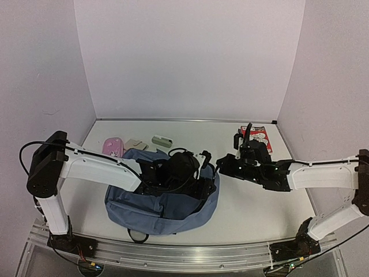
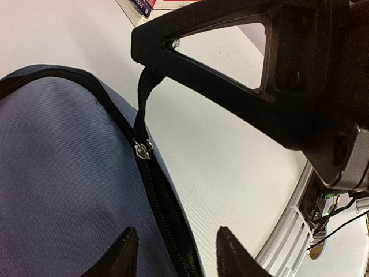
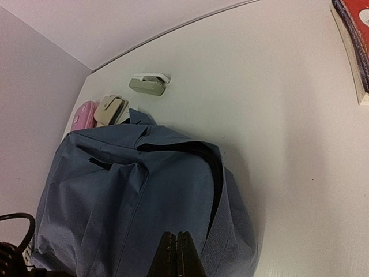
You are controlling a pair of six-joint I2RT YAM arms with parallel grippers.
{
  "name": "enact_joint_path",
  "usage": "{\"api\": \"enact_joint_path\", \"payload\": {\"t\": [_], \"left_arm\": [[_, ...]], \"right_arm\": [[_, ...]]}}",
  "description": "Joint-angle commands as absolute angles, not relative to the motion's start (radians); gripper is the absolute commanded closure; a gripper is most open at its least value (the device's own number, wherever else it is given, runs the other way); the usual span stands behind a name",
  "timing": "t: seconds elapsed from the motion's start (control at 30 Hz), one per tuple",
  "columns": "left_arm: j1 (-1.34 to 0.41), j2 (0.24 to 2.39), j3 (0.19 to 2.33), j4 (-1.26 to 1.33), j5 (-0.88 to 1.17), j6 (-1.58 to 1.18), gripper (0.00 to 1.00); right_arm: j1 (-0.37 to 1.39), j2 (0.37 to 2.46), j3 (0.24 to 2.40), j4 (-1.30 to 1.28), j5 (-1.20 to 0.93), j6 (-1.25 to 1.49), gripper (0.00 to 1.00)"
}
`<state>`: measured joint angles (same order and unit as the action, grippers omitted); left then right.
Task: Pack the student bag
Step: Unzip the student bag at the center of the board.
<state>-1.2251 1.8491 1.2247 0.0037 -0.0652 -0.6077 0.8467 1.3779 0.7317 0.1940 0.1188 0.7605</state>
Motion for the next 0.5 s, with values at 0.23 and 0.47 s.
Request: {"api": "enact_joint_path", "payload": {"t": [0.23,0.47], "left_arm": [[-1.227,1.878,1.291,0.012,-0.066,-0.584,0.97],[-1.226,1.832,1.2,0.121,0.12,-0.536,1.0]], "right_arm": [[0.842,1.314,0.703,0.222,0.135,0.775,1.0],[0.841,1.305,0.715,0.199,0.155,0.803,1.0]]}}
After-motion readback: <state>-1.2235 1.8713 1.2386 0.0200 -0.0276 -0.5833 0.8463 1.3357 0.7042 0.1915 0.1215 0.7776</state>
